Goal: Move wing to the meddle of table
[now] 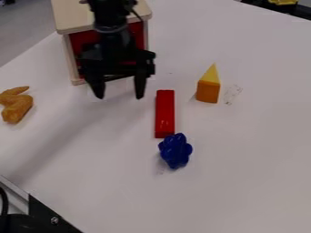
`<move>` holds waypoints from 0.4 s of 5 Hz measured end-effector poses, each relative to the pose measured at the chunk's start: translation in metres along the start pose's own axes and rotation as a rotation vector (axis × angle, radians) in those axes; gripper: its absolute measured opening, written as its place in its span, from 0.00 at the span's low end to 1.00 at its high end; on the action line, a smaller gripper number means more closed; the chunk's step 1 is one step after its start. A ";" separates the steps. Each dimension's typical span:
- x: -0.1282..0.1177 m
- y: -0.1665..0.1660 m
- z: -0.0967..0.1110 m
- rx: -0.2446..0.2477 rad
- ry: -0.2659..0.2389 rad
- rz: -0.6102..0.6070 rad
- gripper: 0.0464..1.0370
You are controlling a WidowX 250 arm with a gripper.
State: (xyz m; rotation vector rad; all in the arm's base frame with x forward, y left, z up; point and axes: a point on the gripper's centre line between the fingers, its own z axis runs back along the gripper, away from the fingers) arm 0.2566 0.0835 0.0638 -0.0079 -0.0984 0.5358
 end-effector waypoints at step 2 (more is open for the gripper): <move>-0.010 0.059 0.002 0.091 -0.050 0.041 0.96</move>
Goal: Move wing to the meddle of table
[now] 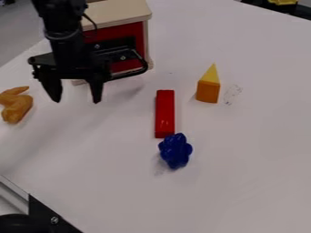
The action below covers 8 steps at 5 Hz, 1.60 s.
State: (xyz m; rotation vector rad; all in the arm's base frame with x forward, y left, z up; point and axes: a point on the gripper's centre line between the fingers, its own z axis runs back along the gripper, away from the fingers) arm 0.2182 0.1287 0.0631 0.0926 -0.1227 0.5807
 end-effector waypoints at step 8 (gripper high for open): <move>0.017 0.109 -0.069 0.117 0.163 0.056 0.93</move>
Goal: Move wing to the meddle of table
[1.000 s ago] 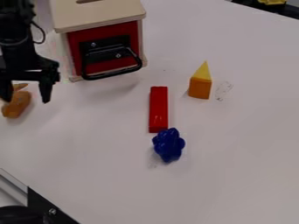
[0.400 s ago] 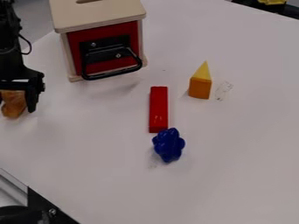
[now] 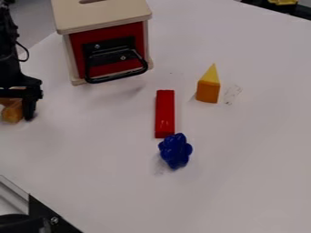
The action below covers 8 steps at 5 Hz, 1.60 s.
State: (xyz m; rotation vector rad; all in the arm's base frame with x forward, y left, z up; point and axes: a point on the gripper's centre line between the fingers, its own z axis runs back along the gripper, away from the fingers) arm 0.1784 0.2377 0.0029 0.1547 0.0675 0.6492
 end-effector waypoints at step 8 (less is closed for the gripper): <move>-0.056 -0.078 0.080 -0.183 -0.259 -0.062 0.49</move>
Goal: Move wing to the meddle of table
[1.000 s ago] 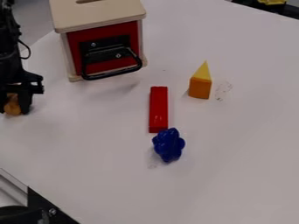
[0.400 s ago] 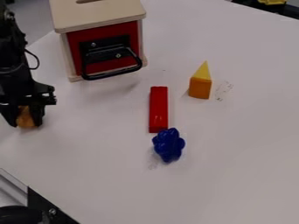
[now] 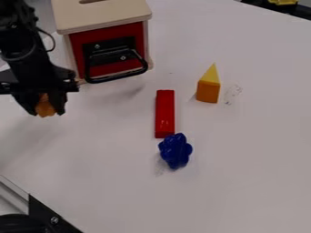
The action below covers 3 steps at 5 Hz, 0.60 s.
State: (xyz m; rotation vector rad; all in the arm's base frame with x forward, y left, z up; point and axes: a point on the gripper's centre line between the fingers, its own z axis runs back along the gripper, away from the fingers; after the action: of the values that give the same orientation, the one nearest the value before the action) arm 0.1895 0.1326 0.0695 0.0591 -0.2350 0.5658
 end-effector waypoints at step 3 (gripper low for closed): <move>-0.007 -0.125 0.031 -0.181 0.022 -0.243 0.49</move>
State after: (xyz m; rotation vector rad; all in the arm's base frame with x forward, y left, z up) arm 0.2446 0.0198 0.0990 -0.0935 -0.2526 0.3011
